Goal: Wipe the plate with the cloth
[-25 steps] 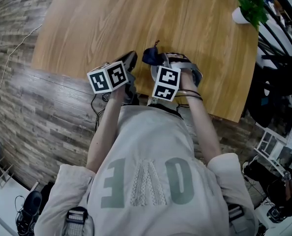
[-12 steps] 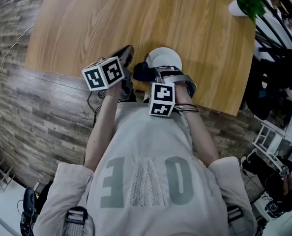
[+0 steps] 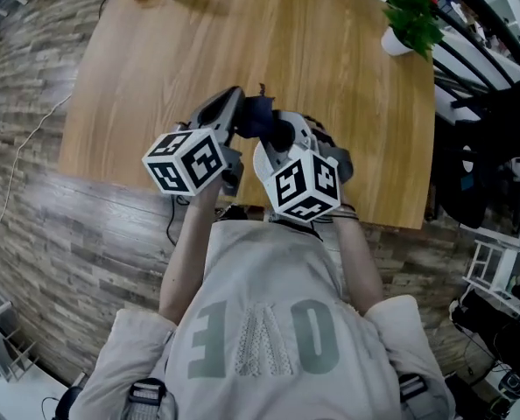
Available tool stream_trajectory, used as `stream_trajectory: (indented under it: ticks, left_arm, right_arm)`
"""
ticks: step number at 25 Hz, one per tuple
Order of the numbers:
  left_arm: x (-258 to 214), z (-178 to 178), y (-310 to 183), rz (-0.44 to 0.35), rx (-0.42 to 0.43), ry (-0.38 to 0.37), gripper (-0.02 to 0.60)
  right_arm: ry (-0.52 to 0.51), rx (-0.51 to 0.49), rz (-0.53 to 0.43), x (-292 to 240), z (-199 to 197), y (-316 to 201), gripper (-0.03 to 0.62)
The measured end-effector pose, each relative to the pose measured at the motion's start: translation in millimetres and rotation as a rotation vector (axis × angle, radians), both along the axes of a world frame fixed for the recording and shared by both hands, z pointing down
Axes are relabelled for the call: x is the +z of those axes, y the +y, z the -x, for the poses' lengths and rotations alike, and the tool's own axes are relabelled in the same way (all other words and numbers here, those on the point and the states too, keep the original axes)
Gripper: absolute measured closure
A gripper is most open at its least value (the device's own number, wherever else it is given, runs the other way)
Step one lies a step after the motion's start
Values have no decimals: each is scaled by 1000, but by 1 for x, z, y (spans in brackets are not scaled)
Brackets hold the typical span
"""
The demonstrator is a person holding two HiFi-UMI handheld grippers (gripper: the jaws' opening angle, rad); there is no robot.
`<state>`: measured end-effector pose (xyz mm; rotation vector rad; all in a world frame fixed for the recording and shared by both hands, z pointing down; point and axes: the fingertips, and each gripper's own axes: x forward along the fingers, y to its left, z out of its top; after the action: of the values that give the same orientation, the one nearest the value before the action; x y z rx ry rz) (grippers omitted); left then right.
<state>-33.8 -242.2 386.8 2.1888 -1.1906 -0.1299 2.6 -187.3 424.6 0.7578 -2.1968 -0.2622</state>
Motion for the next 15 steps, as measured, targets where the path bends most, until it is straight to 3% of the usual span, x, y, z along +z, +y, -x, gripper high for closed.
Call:
stream_trajectory:
  ticks: [2,5,8,10,15]
  left_arm:
    - [-52,-7,-8,-157,11,-72,574]
    - [-125,-23,-11,-424,17,-257,574]
    - [-168,-42,3,-594,26,-360,574]
    - [-174,-57,8,-628,54,-361,574]
    - [-159,-83,-1,-629,107,-375,574]
  right_arm:
    - [-149,119,-108,-54,-16,-20,537]
    - [-413,266,-235,-126,-50,-33,537]
    - [-646,379,-297,-162,-91,-26,537]
    - [-682,459,-316,-161,-120,-17,537]
    - [-581,587,-350,-143,-155,-10,537]
